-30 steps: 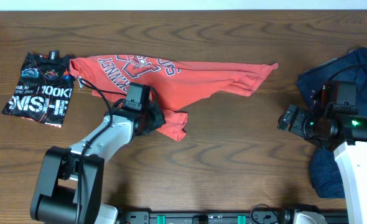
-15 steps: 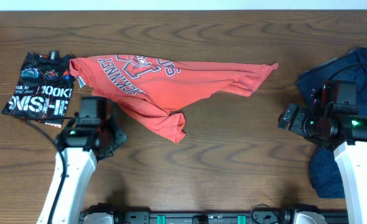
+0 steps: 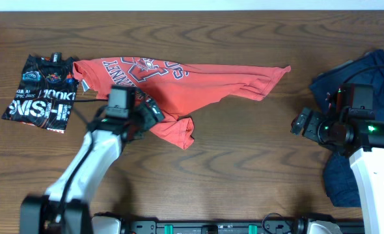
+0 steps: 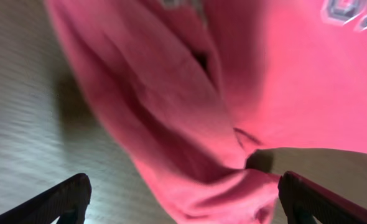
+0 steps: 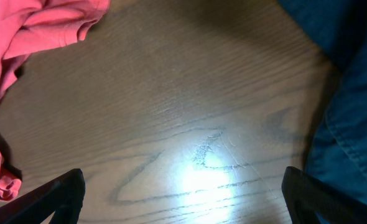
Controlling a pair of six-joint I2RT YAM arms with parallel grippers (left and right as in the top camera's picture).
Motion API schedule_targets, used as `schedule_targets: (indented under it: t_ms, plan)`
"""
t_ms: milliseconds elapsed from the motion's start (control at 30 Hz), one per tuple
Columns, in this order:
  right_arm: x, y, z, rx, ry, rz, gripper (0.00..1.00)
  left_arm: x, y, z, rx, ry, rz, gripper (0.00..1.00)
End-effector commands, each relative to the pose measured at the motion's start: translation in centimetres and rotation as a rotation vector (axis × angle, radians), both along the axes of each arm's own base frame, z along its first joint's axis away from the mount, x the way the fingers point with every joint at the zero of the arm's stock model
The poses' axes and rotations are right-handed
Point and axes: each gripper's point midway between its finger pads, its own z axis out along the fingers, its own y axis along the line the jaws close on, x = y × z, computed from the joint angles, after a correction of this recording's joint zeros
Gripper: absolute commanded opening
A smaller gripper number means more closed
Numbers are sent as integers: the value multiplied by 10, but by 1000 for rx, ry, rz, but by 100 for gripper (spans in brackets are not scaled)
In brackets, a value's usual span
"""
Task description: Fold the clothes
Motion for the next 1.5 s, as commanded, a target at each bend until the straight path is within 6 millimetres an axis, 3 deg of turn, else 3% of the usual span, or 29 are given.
schedule_targets:
  t_ms: [0, 167, 233, 267, 300, 333, 500, 700, 867, 967, 1100, 1167, 1467]
  plan:
    - [2, -4, 4, -16, -9, -3, 99, 1, -11, -27, -14, 65, 4, 98]
    - [1, -4, 3, -15, -2, -3, 99, 0, -19, -54, -6, 111, -14, 98]
    - [0, -4, 3, -15, 0, -3, 99, -7, -18, -58, -3, 146, -2, 75]
    - [0, -4, 3, -15, 0, -3, 99, -10, -17, -59, 0, 160, -2, 38]
    - [0, -4, 3, -15, 0, -3, 99, -15, -16, -59, 4, 179, -1, 9]
    - [0, -4, 3, -15, 0, -3, 99, -20, -14, -58, 8, 196, 2, 6]
    - [1, -4, 3, -16, -1, -3, 99, -50, 5, -41, 32, 280, 16, 6]
    - [1, -2, 1, -11, 6, 23, 99, -97, 61, 2, 129, 333, 72, 6]
    - [3, 39, -4, 128, -2, 308, 96, -121, 96, 38, 133, 251, 129, 6]
    - [4, 58, -8, 198, 5, 395, 93, -122, 100, 57, 83, 156, 151, 6]
    - [16, 70, -20, 223, 27, 378, 90, -122, 109, 73, 58, 66, 221, 6]
    - [24, 77, -27, 247, 48, 327, 85, -122, 113, 76, 60, 53, 238, 6]
    - [46, 80, -68, 310, 181, -40, 87, -122, 113, 69, 53, 88, 237, 6]
